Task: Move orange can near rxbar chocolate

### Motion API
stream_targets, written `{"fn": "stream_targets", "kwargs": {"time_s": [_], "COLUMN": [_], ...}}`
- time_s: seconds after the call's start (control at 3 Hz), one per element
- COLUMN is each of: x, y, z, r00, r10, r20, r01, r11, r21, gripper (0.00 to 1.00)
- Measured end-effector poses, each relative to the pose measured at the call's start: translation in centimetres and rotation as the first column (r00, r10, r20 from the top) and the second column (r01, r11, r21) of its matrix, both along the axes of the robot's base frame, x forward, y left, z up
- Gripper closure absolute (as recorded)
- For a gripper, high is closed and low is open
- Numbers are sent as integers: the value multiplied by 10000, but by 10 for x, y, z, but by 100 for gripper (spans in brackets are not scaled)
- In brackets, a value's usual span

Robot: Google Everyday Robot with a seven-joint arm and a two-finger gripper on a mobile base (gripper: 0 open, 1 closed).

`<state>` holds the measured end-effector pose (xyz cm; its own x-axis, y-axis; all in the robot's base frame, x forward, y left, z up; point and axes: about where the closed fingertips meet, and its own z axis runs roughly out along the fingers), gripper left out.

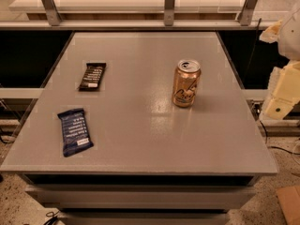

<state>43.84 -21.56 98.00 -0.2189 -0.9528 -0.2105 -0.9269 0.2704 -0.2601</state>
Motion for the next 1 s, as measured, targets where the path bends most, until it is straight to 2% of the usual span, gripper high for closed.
{"fn": "stream_targets", "kwargs": {"time_s": [0.33, 0.67, 1.0], "x": [0, 6, 21], "y": [0, -1, 0], "z": [0, -2, -17], "r00": [10000, 9998, 9994], "r10": [0, -203, -290], "r20": [2, 88, 189], "r01": [0, 197, 253], "r11": [10000, 9976, 9848], "r21": [0, 668, 1720], "gripper": [0, 0, 0]}}
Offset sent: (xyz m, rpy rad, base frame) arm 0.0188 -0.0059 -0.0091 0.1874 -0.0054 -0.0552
